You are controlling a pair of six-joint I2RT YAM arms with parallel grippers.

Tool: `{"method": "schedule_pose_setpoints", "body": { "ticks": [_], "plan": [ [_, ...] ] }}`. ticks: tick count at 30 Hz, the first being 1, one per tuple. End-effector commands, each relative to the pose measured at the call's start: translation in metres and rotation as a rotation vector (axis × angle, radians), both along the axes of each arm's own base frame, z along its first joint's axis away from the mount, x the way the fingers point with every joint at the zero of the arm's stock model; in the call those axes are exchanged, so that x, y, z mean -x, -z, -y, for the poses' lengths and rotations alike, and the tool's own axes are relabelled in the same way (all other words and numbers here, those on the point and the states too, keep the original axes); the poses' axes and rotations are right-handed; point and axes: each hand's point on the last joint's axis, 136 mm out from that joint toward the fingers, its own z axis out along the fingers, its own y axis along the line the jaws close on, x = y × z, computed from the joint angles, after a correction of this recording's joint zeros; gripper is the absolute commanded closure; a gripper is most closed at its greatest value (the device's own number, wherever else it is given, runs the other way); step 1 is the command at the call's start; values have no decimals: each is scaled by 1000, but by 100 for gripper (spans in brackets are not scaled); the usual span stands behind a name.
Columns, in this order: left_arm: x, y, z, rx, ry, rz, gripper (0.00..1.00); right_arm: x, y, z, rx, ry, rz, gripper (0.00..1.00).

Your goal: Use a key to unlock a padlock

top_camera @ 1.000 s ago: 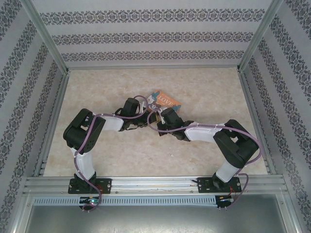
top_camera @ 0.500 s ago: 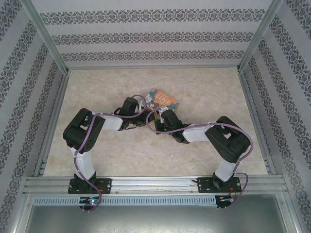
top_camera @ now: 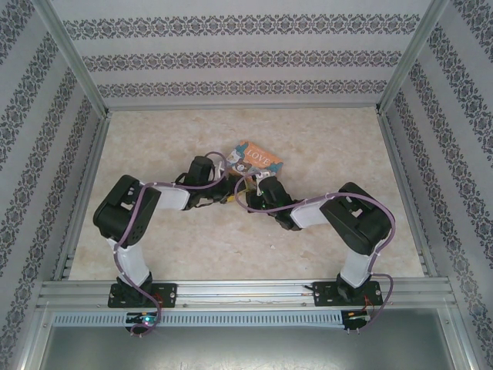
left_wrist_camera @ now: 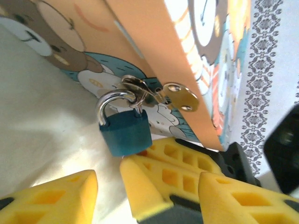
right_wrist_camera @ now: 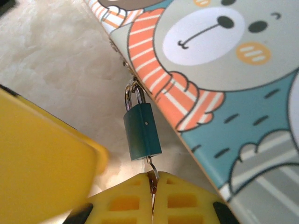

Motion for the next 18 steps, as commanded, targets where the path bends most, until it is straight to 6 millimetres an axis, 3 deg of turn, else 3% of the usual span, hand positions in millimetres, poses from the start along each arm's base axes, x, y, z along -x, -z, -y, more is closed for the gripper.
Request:
{"method": "schedule_pose_setpoints", "body": {
  "ticks": [1,8,12,18],
  "plan": [
    [0,-12,-22,13,-47,17,33,0,0,-3,-60,2,-24,100],
    [-5,-32,-64,84,-183,101,32,5,-9,-13,-215,3,-131,100],
    [-6,-43,-65,158,-209,116,34,4,-16,-12,-313,37,-164,100],
    [-9,-38,-58,246,-210,79,39,2,-16,-11,-383,71,-227,100]
  ]
}}
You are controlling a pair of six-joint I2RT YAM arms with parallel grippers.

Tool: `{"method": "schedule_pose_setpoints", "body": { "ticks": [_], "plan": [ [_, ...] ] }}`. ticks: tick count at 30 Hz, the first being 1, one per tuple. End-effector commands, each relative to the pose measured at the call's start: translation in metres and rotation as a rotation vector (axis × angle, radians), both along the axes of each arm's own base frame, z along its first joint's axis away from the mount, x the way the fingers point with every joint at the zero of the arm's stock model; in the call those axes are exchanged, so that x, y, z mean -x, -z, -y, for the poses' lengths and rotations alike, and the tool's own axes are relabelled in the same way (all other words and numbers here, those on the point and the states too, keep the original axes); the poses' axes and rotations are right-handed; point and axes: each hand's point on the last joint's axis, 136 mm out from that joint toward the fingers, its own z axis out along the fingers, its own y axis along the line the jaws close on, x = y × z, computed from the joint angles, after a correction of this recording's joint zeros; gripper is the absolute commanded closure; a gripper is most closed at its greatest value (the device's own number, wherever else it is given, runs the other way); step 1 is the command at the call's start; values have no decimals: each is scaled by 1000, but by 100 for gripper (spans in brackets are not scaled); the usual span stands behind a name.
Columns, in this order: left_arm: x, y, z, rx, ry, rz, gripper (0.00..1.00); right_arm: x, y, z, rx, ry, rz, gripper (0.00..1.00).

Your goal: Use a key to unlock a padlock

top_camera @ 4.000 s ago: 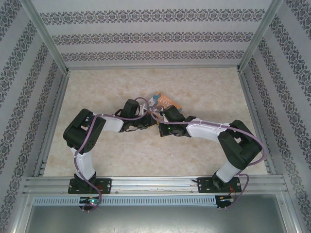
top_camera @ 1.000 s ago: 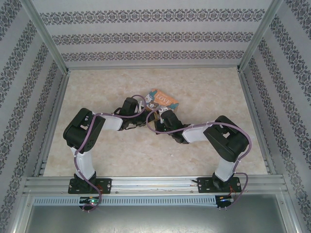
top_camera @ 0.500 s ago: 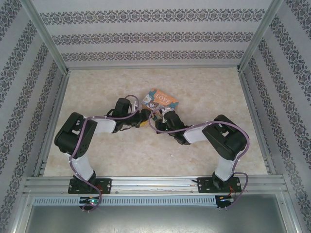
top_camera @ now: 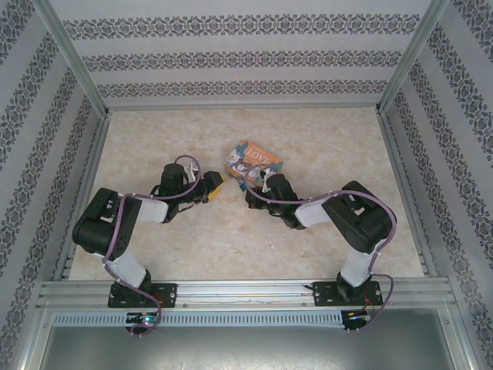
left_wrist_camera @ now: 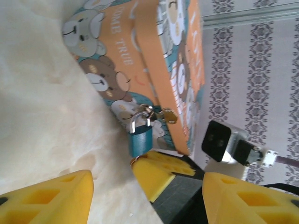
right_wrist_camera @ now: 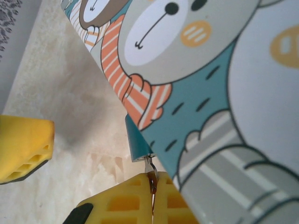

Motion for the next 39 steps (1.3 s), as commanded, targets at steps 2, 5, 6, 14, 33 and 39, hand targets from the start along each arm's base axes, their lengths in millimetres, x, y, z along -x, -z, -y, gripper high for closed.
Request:
{"method": "schedule_pose_setpoints", "body": {
  "ticks": [2,5,6,14,33,39],
  "plan": [
    [-7,-12,7,105,3,37,39,-4,-11,-6,-103,13,-20,100],
    [-8,-8,15,131,15,23,40,-5,-12,-6,-122,20,-39,100],
    [-8,-7,18,140,23,20,41,-6,-13,-6,-131,23,-41,100],
    [-10,1,35,154,57,4,46,-7,-18,-6,-160,31,-61,100],
    [-18,17,63,133,113,-38,54,-13,-26,-8,-212,28,-89,100],
    [-20,25,65,107,113,-63,55,-15,-28,-7,-221,30,-91,100]
  ]
}}
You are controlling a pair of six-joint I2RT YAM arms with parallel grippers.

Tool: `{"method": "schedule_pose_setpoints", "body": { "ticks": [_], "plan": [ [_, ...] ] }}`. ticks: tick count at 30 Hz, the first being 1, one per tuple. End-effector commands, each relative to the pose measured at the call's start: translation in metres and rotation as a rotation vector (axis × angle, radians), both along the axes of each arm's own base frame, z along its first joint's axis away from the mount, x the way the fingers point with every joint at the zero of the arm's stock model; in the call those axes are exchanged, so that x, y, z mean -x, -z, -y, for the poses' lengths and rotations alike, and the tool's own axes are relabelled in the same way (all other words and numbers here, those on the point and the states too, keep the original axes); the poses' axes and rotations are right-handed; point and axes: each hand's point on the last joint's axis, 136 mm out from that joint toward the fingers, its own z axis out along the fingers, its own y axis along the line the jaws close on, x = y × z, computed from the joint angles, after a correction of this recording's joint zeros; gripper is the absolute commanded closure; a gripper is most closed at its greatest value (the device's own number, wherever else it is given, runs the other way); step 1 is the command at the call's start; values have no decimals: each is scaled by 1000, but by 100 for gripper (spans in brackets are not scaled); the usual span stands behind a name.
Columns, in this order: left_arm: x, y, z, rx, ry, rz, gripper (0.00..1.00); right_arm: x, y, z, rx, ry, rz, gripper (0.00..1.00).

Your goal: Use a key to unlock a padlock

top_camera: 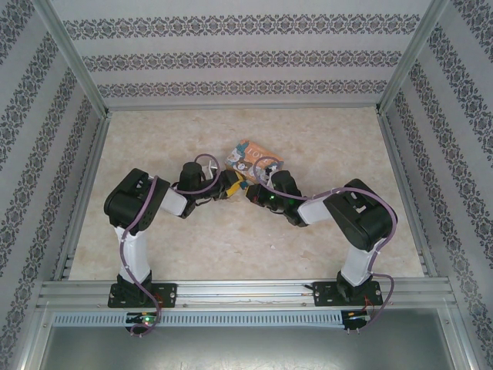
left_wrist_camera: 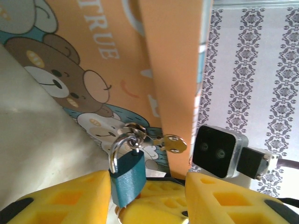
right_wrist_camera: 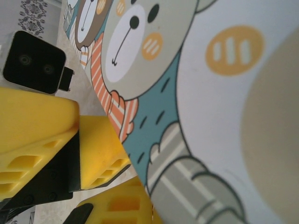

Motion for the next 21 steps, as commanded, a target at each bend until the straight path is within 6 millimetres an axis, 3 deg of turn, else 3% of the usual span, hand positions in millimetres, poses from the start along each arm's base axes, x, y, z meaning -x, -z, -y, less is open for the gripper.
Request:
{"method": "schedule_pose_setpoints", "body": {
  "ticks": [1,21],
  "plan": [
    [3,5,7,-22,30,-2,55,-12,-20,-6,-53,-3,49,100],
    [0,11,18,4,40,-34,61,-13,-23,-11,-97,-2,18,100]
  ]
}}
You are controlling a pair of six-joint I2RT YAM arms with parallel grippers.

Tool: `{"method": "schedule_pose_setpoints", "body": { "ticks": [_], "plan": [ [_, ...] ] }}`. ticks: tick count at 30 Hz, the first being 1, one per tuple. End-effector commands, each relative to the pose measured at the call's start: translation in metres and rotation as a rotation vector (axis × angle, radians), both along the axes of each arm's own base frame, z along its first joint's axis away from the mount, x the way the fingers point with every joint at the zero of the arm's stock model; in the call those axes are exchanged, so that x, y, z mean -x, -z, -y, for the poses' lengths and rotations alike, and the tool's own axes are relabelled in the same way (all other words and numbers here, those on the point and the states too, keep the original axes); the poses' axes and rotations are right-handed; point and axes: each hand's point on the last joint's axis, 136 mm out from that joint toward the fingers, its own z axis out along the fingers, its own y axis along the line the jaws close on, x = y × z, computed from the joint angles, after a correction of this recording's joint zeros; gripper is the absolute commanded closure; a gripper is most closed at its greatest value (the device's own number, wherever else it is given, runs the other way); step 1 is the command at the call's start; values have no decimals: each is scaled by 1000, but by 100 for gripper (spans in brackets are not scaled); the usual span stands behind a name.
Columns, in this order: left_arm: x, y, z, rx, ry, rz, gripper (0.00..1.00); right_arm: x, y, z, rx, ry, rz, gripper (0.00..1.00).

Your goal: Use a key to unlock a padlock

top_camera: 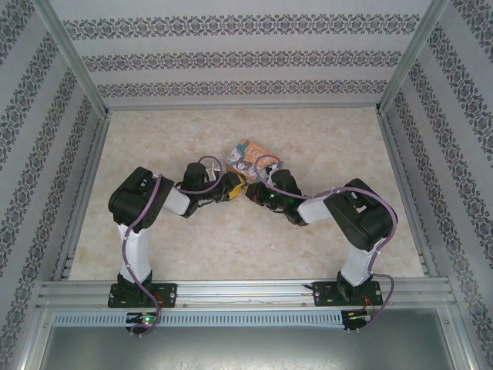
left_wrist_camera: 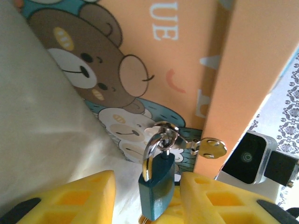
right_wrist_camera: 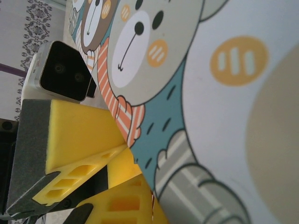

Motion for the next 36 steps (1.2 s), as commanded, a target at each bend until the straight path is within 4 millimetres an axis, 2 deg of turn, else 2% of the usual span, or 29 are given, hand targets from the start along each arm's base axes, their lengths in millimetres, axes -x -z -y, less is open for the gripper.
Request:
{"method": "schedule_pose_setpoints", "body": {
  "ticks": [1,14,17,22,26,31,36],
  "plan": [
    [-3,-4,10,20,23,16,61,-12,-20,-10,-66,-8,44,100],
    [-9,-9,13,14,11,29,75,-8,-20,-4,-73,-2,35,100],
    [-7,-9,13,0,13,28,88,-8,-21,-1,-72,2,36,94],
    [-5,-14,11,-13,5,36,89,-8,-25,5,-67,13,56,82],
    [-3,-22,9,-9,-8,38,89,-4,-29,21,-26,40,98,72],
    [2,-28,8,-26,-17,15,91,8,-39,45,106,43,179,67],
    [4,-33,5,-5,-52,-24,98,24,-69,63,326,-20,406,63]
  ]
}}
